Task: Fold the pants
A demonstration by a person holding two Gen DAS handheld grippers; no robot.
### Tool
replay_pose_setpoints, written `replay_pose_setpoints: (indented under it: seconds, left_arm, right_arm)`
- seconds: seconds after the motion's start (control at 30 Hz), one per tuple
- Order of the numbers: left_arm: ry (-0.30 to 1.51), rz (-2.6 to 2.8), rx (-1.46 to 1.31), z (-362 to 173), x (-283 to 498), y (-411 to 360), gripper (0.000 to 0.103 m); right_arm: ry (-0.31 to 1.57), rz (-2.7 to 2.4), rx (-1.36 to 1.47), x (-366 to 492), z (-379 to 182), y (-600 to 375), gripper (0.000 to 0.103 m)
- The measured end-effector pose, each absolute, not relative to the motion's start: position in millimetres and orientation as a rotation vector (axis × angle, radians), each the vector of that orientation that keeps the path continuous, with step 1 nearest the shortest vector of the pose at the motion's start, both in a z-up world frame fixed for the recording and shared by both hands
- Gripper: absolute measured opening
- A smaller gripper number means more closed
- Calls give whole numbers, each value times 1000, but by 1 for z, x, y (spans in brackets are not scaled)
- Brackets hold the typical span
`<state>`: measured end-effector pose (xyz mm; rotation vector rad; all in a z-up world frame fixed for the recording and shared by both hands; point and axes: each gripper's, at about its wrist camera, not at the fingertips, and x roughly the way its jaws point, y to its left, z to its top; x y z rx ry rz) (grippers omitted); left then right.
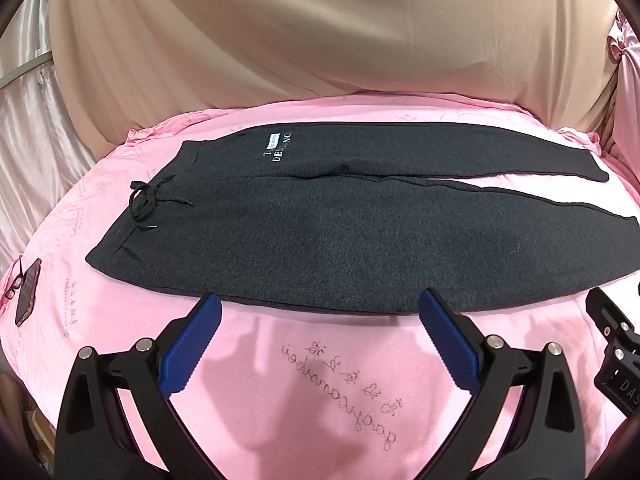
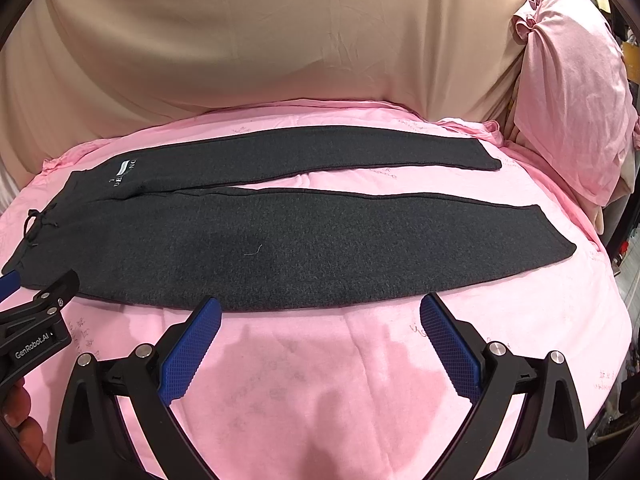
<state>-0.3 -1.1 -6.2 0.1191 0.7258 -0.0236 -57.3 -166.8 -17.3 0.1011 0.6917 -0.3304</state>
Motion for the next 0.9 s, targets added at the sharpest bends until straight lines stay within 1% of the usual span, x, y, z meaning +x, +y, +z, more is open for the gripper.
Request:
replay_pose_setpoints:
  seconds: [0.9]
  left_arm:
    - [741,-26,129,-11,7,-4,97]
  right_arm:
    - [716,-324,101,-48,-18,-165,98]
